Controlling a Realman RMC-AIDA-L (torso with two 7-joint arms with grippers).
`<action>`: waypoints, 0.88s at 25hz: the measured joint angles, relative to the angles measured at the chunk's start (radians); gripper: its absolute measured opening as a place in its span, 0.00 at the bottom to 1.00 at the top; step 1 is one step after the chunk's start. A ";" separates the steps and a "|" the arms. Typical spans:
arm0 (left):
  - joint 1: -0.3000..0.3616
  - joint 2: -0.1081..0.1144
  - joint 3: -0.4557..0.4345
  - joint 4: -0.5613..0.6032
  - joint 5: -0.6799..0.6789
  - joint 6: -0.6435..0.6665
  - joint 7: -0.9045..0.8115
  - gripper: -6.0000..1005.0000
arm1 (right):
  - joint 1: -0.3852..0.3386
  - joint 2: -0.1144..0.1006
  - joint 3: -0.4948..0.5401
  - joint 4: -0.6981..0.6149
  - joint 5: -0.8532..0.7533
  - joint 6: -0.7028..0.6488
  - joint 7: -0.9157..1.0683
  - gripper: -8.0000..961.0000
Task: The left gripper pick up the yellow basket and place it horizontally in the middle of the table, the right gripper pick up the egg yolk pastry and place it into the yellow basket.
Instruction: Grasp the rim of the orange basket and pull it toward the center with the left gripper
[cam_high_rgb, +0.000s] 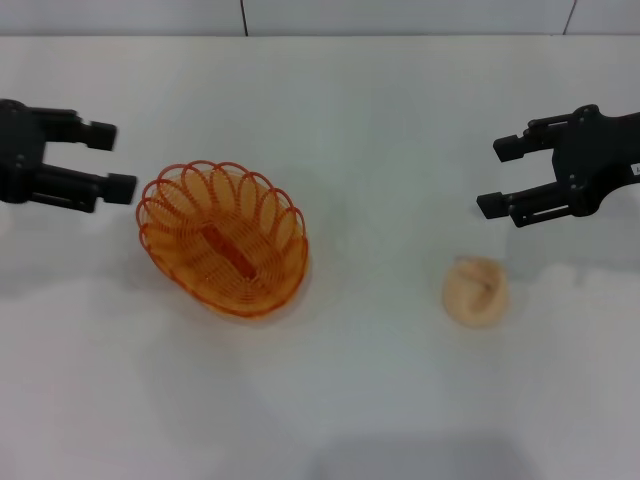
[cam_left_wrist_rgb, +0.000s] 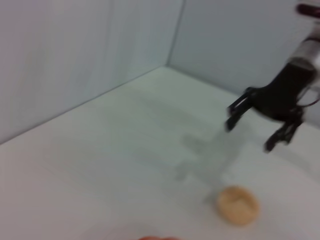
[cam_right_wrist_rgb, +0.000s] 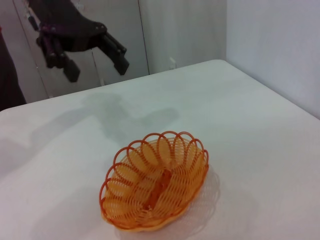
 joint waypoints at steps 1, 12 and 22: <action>-0.005 0.010 -0.001 0.002 0.013 -0.005 -0.007 0.89 | 0.000 0.000 0.000 0.000 0.001 0.000 0.000 0.80; -0.137 0.063 -0.082 0.044 0.391 -0.030 -0.066 0.89 | 0.002 0.002 0.000 -0.002 0.016 0.002 0.005 0.80; -0.200 0.061 -0.067 0.057 0.571 -0.136 -0.049 0.89 | 0.002 0.002 0.000 -0.002 0.042 0.002 0.013 0.80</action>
